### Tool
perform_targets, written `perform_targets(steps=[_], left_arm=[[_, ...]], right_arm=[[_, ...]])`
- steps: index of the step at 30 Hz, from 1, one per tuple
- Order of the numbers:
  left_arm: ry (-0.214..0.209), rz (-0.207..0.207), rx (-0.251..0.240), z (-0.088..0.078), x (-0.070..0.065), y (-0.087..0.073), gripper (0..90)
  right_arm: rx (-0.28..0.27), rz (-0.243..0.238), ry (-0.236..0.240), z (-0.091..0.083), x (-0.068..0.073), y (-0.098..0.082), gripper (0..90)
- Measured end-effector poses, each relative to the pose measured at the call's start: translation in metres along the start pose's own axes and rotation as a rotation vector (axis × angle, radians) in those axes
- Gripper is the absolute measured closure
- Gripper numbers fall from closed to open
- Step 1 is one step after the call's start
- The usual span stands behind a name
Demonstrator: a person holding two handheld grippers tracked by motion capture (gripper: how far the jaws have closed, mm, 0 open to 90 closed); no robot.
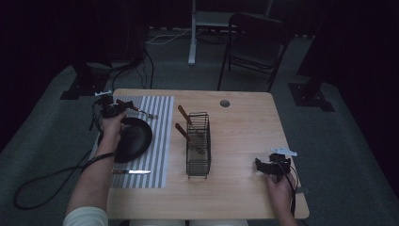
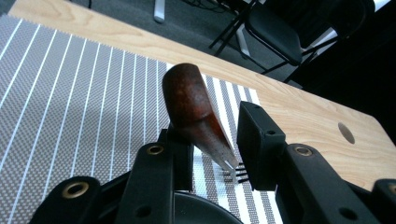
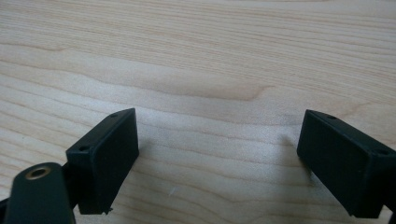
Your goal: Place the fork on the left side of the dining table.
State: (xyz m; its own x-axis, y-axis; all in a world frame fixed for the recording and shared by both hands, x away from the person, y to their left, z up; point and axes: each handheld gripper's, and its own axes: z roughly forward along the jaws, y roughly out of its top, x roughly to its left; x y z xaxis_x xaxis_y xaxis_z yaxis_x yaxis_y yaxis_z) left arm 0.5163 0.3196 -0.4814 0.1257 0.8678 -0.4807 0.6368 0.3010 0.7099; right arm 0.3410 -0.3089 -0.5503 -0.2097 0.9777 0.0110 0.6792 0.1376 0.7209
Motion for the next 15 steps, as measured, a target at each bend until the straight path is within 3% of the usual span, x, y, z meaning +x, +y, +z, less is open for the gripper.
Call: perform_targets(steps=[4, 12, 15], left_arm=[[0.01, -0.023, 0.007, 0.003, 0.005, -0.003, 67.2], [0.056, -0.02, 0.032, 0.013, 0.009, -0.003, 54.8], [0.086, 0.0, 0.042, 0.018, 0.01, -0.002, 54.7]], right_arm=[[0.0, 0.0, 0.0, 0.0, 0.0, 0.0, 12.3], [0.0, 0.0, 0.0, 0.0, 0.0, 0.0, 12.3], [0.0, 0.0, 0.0, 0.0, 0.0, 0.0, 12.3]])
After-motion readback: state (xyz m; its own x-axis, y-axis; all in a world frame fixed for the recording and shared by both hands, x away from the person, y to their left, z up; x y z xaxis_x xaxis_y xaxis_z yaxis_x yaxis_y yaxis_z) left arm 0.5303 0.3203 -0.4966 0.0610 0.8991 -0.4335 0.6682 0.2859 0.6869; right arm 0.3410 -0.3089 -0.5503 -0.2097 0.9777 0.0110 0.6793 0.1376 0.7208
